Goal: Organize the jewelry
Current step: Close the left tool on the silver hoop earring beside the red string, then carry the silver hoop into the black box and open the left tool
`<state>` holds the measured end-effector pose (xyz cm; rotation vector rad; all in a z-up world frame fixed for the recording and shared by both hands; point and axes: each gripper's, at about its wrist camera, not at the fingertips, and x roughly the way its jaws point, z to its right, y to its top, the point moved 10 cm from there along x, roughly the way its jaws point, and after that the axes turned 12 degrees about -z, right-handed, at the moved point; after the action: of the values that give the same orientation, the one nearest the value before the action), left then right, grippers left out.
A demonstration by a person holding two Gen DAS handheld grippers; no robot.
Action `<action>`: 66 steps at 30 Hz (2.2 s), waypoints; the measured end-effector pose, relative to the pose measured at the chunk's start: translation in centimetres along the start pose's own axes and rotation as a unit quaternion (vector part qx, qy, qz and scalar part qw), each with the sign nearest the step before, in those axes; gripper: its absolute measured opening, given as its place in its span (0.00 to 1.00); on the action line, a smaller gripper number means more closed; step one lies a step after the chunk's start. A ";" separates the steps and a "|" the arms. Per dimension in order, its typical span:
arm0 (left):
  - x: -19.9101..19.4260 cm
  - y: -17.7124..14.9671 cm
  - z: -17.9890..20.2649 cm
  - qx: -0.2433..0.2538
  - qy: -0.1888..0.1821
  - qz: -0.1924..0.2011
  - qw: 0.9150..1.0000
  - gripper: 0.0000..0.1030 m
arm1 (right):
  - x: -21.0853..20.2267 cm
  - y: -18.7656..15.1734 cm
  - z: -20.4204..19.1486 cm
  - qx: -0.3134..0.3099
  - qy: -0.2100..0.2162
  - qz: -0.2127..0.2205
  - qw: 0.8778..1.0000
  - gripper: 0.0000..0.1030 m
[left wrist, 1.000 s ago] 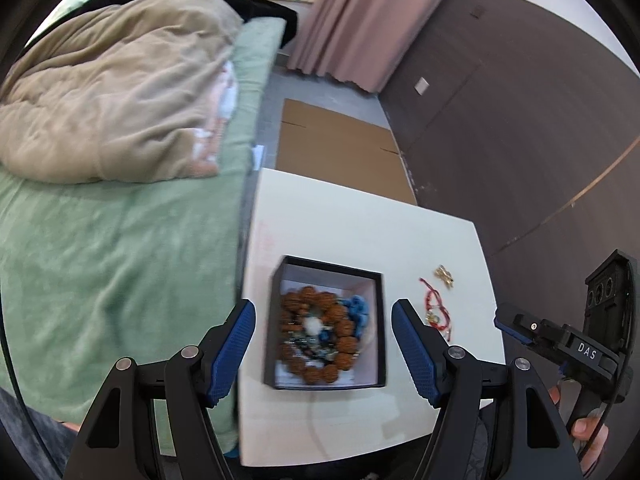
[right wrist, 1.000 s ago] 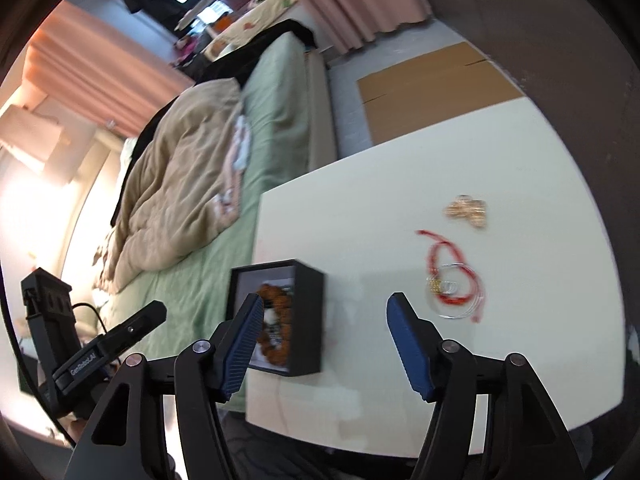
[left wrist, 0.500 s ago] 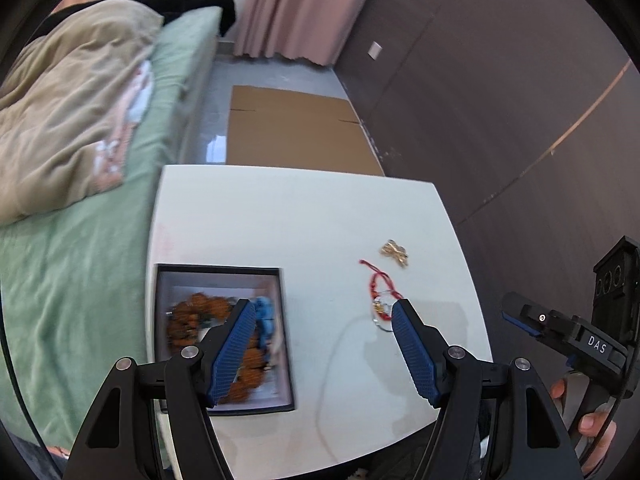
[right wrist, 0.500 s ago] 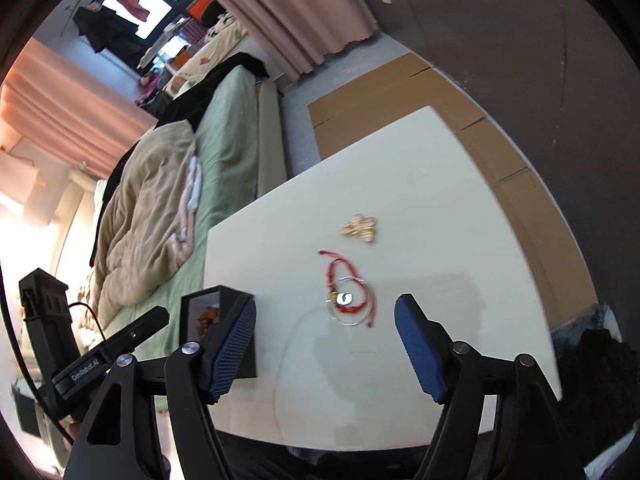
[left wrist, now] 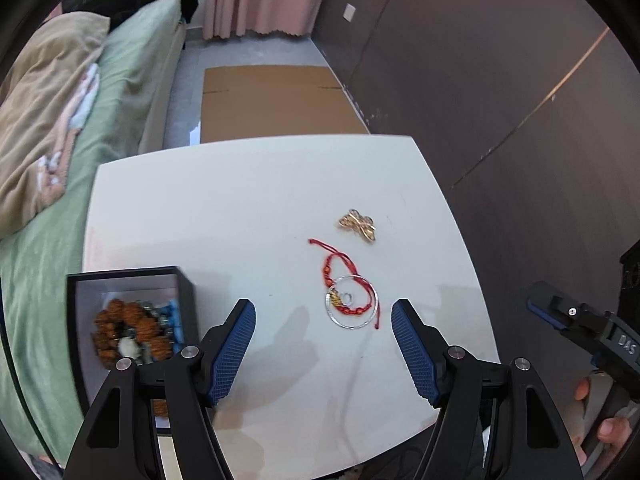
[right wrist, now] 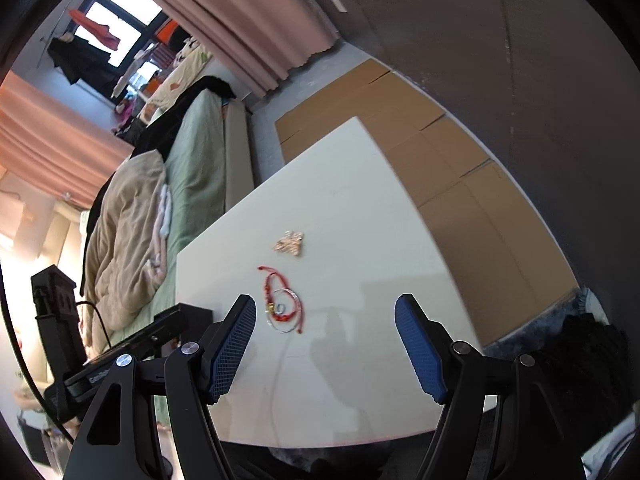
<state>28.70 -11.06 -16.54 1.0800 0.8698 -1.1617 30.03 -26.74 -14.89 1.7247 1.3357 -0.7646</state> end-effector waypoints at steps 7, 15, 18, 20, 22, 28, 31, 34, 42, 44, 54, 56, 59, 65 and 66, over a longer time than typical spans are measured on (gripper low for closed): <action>3.0 0.1 1.8 0.008 0.024 -0.026 0.999 0.69 | -1.1 -0.4 3.0 0.013 -0.019 0.007 1.000 0.71; 6.8 0.5 2.6 0.002 0.068 -0.046 0.997 0.69 | -2.5 -1.3 6.8 0.038 -0.029 0.018 0.999 0.71; 8.0 0.6 2.9 0.001 0.077 -0.052 0.996 0.69 | -3.2 -1.6 8.4 0.052 -0.031 0.024 0.998 0.71; 8.5 0.7 2.9 -0.001 0.083 -0.053 0.995 0.69 | -3.4 -1.8 9.2 0.058 -0.031 0.025 0.998 0.71; 9.1 0.8 2.9 -0.007 0.084 -0.057 0.995 0.69 | -3.5 -2.1 9.9 0.063 -0.032 0.025 0.997 0.71; 10.2 1.0 2.4 -0.020 0.106 -0.058 0.992 0.69 | -3.3 -2.6 11.3 0.079 -0.032 0.021 0.996 0.71; 10.3 1.0 2.6 -0.017 0.128 -0.047 0.990 0.69 | -3.1 -2.5 11.2 0.075 -0.032 0.020 0.996 0.71; 10.2 0.8 2.5 -0.023 0.127 -0.046 0.991 0.64 | -2.8 -2.4 10.6 0.071 -0.030 0.017 0.997 0.71; 9.2 0.5 1.9 -0.030 0.090 -0.056 0.994 0.50 | -1.8 -2.5 8.6 0.054 -0.029 0.009 0.998 0.71; 8.5 0.4 1.6 -0.036 0.081 -0.053 0.995 0.50 | -1.7 -2.4 8.1 0.049 -0.029 0.009 0.998 0.71; 3.1 0.7 -0.8 -0.051 0.054 -0.012 0.997 0.50 | 0.0 -1.4 3.0 0.002 -0.024 -0.002 1.000 0.71; 2.0 0.6 -1.5 -0.055 0.052 -0.003 0.997 0.50 | 0.4 -1.2 1.9 -0.007 -0.022 -0.005 1.000 0.71; 0.4 0.7 -2.8 -0.064 0.049 0.010 0.997 0.50 | 1.1 -0.8 0.3 -0.022 -0.021 -0.008 0.999 0.71; -2.2 0.1 -5.3 -0.086 0.044 0.031 0.995 0.50 | 2.6 0.1 -2.1 -0.050 -0.027 -0.018 0.998 0.70; -2.6 0.0 -5.8 -0.090 0.045 0.035 0.994 0.50 | 2.8 0.2 -2.4 -0.055 -0.028 -0.019 0.998 0.70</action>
<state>28.20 -4.73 -15.66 1.0110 0.9802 -0.9639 30.91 -23.32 -15.95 1.5847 1.3505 -0.7417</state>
